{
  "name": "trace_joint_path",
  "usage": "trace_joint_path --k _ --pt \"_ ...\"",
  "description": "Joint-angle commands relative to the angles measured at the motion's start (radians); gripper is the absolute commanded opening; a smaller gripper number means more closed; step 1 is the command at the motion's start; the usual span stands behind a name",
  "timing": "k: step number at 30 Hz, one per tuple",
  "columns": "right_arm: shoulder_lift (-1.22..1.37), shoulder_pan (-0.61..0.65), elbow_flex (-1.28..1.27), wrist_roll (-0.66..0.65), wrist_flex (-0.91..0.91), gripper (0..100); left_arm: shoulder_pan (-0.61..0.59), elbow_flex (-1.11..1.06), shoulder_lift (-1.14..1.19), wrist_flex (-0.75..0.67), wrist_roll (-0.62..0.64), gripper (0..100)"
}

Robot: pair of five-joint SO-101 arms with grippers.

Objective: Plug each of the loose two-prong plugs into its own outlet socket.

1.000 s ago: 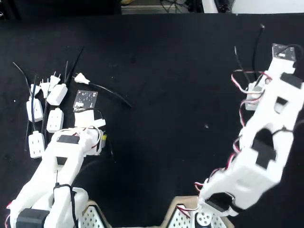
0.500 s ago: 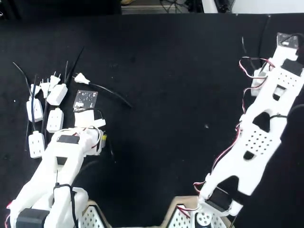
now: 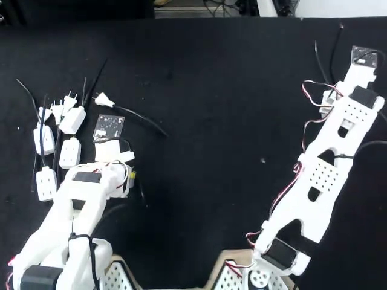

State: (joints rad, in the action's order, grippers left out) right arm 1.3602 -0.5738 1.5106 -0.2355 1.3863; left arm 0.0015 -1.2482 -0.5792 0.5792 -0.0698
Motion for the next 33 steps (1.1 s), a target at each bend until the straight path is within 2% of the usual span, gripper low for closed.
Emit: trace_joint_path --k 1,5,7,12,19,27,33 --pt "-0.010 -0.021 0.056 0.006 0.006 7.1 0.007 0.004 -0.017 -0.011 -0.008 18" --pt "-0.013 -0.008 0.065 0.003 0.002 24.6 0.007 0.004 -0.017 -0.011 -0.008 18" --pt "-0.012 -0.003 0.091 0.002 0.005 27.8 0.008 0.004 -0.017 -0.011 -0.008 18" --pt "-0.021 0.017 0.166 0.006 0.035 27.9 0.008 0.004 -0.017 -0.011 -0.008 18" --pt "-0.179 0.034 0.159 0.006 0.147 27.9 0.008 0.004 -0.017 -0.011 -0.008 18" --pt "-0.328 0.051 0.156 0.006 0.364 27.9 0.010 0.004 -0.017 -0.011 -0.008 18" --pt "-0.346 0.052 0.134 0.008 0.384 27.9 0.008 0.004 -0.017 -0.009 -0.008 18"
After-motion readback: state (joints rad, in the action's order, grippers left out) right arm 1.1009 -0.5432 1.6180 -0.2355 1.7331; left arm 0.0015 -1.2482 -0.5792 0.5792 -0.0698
